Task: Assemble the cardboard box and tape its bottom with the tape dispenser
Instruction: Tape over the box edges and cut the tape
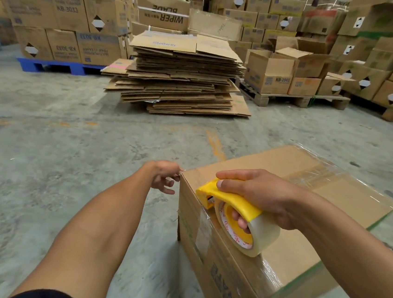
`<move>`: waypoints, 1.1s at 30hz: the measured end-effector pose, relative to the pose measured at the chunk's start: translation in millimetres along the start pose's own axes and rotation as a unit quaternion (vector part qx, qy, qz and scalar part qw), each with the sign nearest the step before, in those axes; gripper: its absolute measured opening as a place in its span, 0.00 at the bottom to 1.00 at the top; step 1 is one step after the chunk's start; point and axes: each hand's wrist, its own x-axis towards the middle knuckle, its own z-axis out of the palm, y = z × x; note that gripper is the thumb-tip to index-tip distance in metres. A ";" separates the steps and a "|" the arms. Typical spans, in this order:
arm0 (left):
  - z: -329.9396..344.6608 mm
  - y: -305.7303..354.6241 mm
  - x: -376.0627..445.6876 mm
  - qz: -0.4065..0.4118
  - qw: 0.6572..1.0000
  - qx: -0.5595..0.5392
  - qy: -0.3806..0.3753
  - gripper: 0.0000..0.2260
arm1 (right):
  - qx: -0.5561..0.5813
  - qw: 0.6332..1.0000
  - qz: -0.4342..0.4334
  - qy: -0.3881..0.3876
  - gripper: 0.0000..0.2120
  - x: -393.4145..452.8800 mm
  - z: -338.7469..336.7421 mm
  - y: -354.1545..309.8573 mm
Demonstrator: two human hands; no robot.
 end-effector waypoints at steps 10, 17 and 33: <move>7.3 -7.3 -6.1 -0.045 0.997 -0.065 -0.013 0.09 | -0.005 1.000 -0.016 0.006 0.19 -1.1 4.8 -2.9; 2.4 -23.0 -12.0 -0.007 0.997 -0.007 0.079 0.26 | -0.010 1.000 -0.010 0.013 0.19 1.2 8.7 -4.1; 30.4 -20.1 -36.9 0.278 0.930 -0.238 -0.018 0.31 | -0.015 1.000 -0.006 0.021 0.18 -3.2 7.0 -5.3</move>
